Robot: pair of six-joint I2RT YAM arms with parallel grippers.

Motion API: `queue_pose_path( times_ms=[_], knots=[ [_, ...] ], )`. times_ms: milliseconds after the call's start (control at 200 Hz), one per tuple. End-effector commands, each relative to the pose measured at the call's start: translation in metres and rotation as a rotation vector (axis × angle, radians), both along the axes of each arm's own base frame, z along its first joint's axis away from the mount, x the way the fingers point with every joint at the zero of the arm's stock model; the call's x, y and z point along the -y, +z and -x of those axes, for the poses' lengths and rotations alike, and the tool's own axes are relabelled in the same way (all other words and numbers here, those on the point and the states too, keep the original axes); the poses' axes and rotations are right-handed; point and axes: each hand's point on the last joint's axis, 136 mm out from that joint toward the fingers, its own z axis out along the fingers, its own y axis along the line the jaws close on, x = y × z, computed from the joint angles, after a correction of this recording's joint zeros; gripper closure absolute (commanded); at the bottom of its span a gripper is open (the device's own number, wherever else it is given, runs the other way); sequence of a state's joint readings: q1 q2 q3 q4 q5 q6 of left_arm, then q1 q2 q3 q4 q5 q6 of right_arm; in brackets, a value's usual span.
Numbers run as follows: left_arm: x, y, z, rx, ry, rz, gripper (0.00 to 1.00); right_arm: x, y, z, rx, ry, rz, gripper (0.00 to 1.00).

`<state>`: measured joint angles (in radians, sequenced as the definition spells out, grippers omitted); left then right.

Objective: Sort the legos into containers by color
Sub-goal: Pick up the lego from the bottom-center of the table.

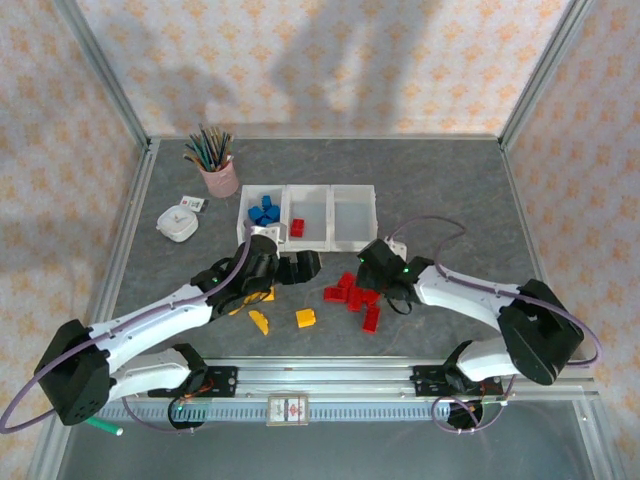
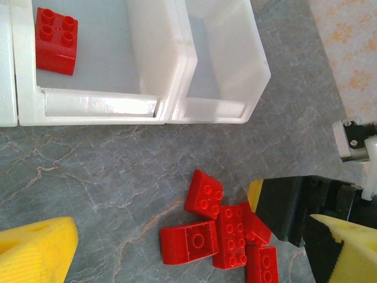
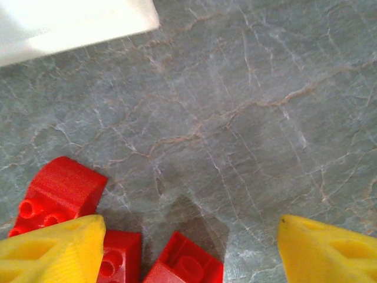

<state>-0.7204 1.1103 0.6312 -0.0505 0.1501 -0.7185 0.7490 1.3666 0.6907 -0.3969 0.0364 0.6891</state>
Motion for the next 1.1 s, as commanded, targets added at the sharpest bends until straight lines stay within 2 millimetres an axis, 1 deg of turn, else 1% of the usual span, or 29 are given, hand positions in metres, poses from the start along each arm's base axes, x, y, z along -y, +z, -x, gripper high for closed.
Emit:
queue_pose_path(
  times_ms=[0, 40, 135, 315, 355, 430, 505, 596, 671, 771, 836, 946, 1021, 1091],
  knots=[
    [0.008, 0.017, -0.007, 0.037, 0.007, 0.037, 0.01, 0.002, -0.006, 0.001, -0.012, -0.031, -0.013, 0.29],
    [0.009, 0.016, -0.007, 0.034, 0.006, 0.032, 0.01, 0.002, -0.007, 0.003, -0.015, -0.036, -0.016, 0.31],
    [0.009, 0.018, -0.008, 0.036, 0.004, 0.025, 0.01, 0.002, -0.012, 0.01, -0.039, -0.042, -0.026, 0.32],
    [0.009, 0.018, -0.008, 0.037, 0.007, 0.016, 0.01, -0.001, -0.018, 0.019, -0.06, -0.04, -0.005, 0.38],
    [0.009, 0.018, -0.008, 0.038, 0.006, 0.015, 0.01, 0.001, -0.019, 0.021, -0.065, -0.048, 0.006, 0.39],
    [0.008, 0.018, -0.008, 0.037, 0.007, 0.01, 0.01, 0.004, -0.021, 0.023, -0.07, -0.06, 0.023, 0.43],
    [0.008, 0.017, -0.008, 0.038, 0.007, 0.009, 0.01, 0.002, -0.023, 0.026, -0.077, -0.054, 0.012, 0.46],
    [0.007, 0.017, -0.008, 0.036, 0.007, 0.004, 0.01, -0.001, -0.022, 0.026, -0.075, -0.051, 0.004, 0.51],
    [0.007, 0.017, -0.008, 0.039, 0.006, 0.002, 0.01, -0.001, -0.021, 0.025, -0.069, -0.053, 0.006, 0.58],
    [0.006, 0.018, -0.008, 0.042, 0.01, 0.001, 0.01, -0.004, -0.019, 0.023, -0.058, -0.046, -0.003, 0.61],
    [0.005, 0.017, -0.008, 0.041, 0.012, -0.004, 0.01, -0.007, -0.015, 0.019, -0.045, -0.04, -0.009, 0.65],
    [0.003, 0.02, -0.009, 0.047, 0.023, -0.001, 0.01, -0.01, -0.004, 0.011, -0.013, -0.03, -0.002, 0.67],
    [-0.001, 0.025, -0.01, 0.059, 0.043, -0.003, 0.01, -0.014, 0.011, 0.002, 0.023, -0.014, 0.009, 0.68],
    [-0.006, 0.033, -0.012, 0.078, 0.065, -0.009, 0.01, -0.019, 0.029, -0.01, 0.067, 0.002, 0.019, 0.69]
  ],
)
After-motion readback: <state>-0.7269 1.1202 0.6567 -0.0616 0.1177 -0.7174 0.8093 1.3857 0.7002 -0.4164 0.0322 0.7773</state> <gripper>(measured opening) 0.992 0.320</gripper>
